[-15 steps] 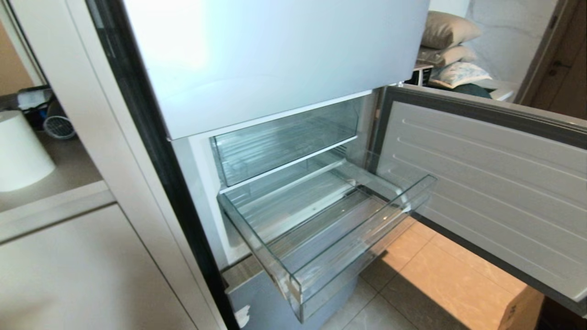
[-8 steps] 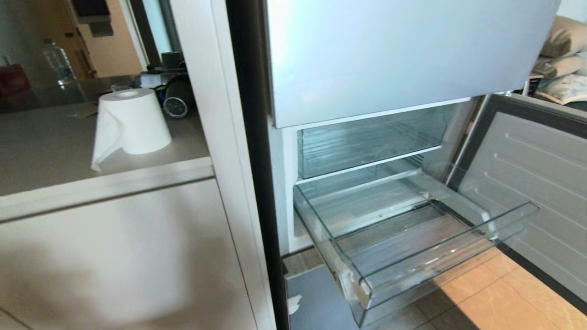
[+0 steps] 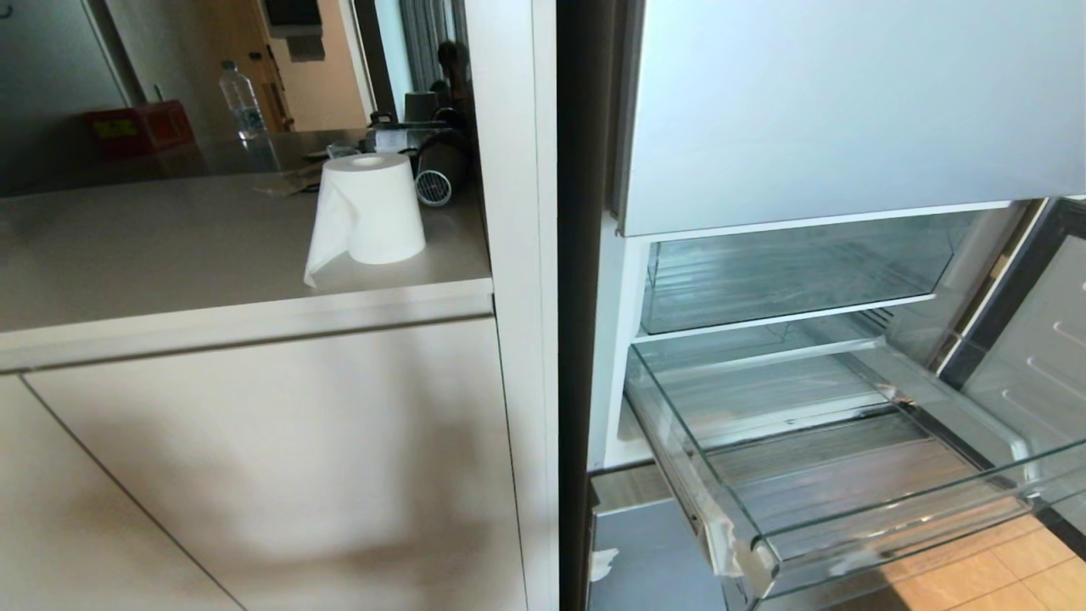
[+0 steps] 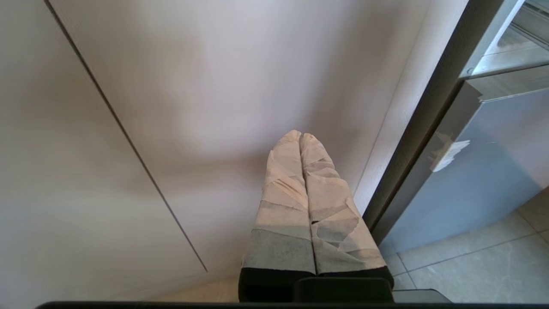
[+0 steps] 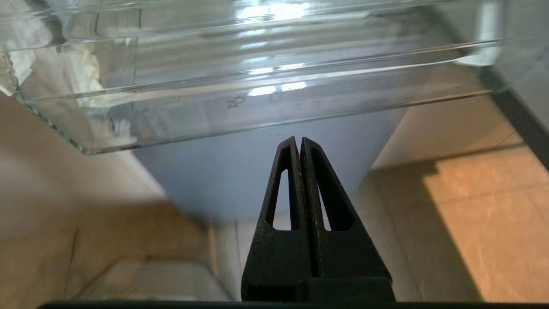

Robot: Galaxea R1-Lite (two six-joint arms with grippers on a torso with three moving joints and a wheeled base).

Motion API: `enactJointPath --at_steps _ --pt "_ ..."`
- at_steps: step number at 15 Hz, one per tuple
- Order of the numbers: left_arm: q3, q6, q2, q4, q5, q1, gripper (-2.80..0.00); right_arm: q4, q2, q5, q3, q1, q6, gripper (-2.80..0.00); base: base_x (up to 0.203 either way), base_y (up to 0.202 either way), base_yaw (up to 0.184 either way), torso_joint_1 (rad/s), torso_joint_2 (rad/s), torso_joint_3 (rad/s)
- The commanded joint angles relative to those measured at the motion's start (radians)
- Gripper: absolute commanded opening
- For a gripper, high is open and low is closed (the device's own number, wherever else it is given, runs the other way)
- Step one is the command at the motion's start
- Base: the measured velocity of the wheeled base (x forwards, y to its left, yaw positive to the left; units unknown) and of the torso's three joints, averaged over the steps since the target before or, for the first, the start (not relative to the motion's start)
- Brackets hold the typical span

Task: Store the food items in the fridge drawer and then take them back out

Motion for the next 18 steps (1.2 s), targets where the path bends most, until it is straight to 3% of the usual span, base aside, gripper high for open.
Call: enactJointPath --at_steps 1,4,8,13,14,16,18 --pt "0.0 0.0 0.0 0.0 0.0 0.0 -2.8 -0.074 0.369 0.003 -0.018 0.004 0.003 -2.8 0.0 0.0 0.0 0.0 0.0 0.0" --pt "0.0 0.0 0.0 0.001 0.0 0.0 -2.8 -0.225 0.725 0.007 -0.06 0.013 0.004 -2.8 0.0 0.0 0.0 0.0 0.0 0.0" --pt "0.0 0.0 0.0 0.001 0.0 0.0 -2.8 -0.324 1.042 0.026 -0.175 0.019 0.009 -2.8 0.0 0.0 0.0 0.0 0.0 0.0" --pt "0.0 0.0 0.0 0.001 0.0 0.0 -2.8 -0.393 1.248 0.204 -0.438 0.021 0.02 -2.8 0.0 0.0 0.0 0.0 0.0 0.0" --pt "0.0 0.0 0.0 0.001 0.0 -0.001 -2.8 -0.425 1.296 0.248 -0.493 0.022 0.05 -2.8 0.0 0.0 0.0 0.0 0.0 0.0" --pt "0.0 0.0 0.0 0.001 0.0 0.0 -2.8 -0.568 1.334 0.286 -0.53 0.035 0.228 -2.8 0.0 0.0 0.0 0.0 0.0 0.0" --pt "0.0 0.0 0.0 0.001 0.0 -0.001 -2.8 -0.603 1.255 0.277 -0.468 0.039 0.263 -2.8 0.0 0.0 0.0 0.0 0.0 0.0"
